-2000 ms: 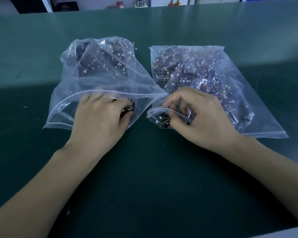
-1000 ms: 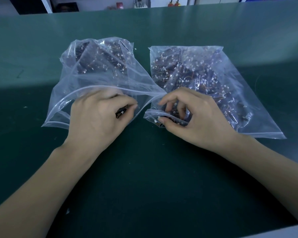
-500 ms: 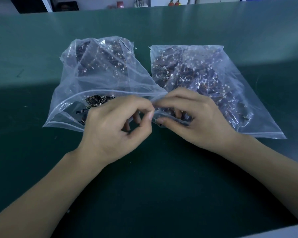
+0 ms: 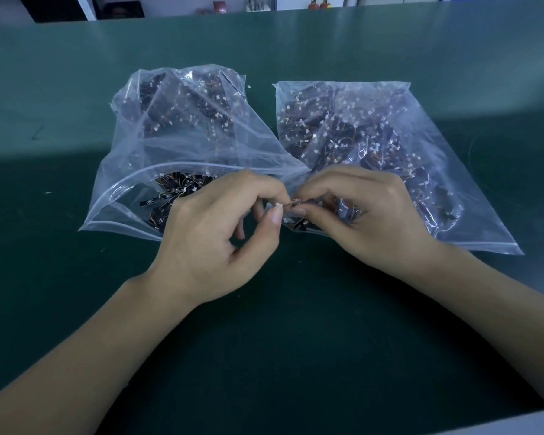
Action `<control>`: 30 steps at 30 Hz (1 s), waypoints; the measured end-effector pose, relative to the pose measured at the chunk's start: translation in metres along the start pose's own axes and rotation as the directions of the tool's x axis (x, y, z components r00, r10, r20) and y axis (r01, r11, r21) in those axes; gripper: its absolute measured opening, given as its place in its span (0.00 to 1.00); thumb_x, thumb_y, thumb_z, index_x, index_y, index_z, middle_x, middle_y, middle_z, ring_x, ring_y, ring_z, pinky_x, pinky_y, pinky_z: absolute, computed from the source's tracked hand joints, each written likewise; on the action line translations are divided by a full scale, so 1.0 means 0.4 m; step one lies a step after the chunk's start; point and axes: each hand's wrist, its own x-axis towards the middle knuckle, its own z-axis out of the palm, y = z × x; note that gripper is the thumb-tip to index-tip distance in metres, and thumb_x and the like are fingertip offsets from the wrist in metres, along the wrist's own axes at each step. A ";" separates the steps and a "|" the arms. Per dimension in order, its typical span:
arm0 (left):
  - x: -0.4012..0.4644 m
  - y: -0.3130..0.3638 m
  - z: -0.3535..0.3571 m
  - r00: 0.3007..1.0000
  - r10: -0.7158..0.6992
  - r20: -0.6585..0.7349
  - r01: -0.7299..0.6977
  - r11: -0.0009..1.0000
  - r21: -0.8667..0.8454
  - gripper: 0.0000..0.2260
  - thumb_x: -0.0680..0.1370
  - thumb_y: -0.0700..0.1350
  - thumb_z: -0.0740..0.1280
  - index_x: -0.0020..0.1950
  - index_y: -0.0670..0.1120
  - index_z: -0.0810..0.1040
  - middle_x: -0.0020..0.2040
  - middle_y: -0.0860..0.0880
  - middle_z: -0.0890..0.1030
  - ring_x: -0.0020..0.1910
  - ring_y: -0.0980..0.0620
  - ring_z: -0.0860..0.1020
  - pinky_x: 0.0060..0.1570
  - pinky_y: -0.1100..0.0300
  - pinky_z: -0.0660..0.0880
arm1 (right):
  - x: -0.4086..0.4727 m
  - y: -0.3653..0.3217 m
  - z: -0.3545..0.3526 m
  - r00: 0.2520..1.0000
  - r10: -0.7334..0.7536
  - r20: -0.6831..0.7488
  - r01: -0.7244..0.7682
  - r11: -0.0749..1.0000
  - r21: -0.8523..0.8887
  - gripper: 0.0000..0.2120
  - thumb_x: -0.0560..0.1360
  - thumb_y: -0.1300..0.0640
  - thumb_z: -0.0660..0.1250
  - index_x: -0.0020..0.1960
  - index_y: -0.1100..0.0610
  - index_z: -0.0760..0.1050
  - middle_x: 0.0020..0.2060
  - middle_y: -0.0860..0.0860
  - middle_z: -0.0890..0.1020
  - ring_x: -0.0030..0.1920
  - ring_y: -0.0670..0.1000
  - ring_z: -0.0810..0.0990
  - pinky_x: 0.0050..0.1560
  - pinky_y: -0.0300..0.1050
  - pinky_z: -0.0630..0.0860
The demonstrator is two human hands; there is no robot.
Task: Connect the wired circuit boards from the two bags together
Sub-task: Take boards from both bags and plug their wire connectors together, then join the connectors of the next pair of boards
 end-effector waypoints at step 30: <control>0.013 -0.009 0.002 0.996 -0.033 -0.079 0.041 0.995 0.094 0.06 0.84 0.43 0.73 0.50 0.42 0.87 0.47 0.52 0.84 0.40 0.52 0.81 0.35 0.55 0.75 | 0.008 -0.013 -0.006 0.993 0.037 -0.108 -0.040 0.999 -0.024 0.04 0.79 0.60 0.79 0.47 0.60 0.85 0.42 0.52 0.84 0.36 0.53 0.79 0.43 0.49 0.78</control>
